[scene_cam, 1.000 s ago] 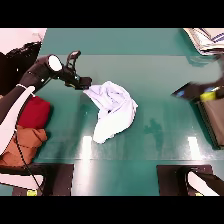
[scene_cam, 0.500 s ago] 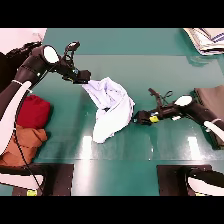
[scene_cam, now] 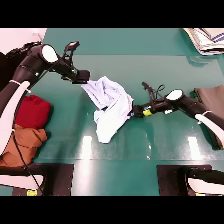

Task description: Fold the shirts.

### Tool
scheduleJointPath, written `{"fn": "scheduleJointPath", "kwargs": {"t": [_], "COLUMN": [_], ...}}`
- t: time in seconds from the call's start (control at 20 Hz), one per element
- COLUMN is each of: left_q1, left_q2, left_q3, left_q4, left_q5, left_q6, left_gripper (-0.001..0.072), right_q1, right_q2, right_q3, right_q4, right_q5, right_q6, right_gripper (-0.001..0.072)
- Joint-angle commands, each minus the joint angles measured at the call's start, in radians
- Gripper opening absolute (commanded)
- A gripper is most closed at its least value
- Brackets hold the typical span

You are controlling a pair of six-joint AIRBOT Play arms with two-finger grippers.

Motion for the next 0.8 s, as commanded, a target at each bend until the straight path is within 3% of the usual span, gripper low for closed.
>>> {"fn": "scheduleJointPath", "kwargs": {"t": [0.0, 0.2, 0.75], "left_q1": [0.001, 0.001, 0.001], "left_q2": [0.094, 0.301, 0.683], "left_q3": [0.04, 0.173, 0.326], "left_q4": [0.082, 0.142, 0.075], "left_q5": [0.038, 0.095, 0.188], "left_q6": [0.0, 0.001, 0.001], "left_gripper": [0.0021, 0.0022, 0.0022], "right_q1": [-0.083, -0.252, -0.481], "right_q2": [0.1, 0.287, 0.546], "right_q3": [0.084, 0.282, 0.716], "right_q4": [-0.206, -0.401, -0.412], "right_q5": [0.026, 0.104, 0.192], "right_q6": [0.082, 0.133, 0.127], "right_gripper": [0.0014, 0.0014, 0.0014]}}
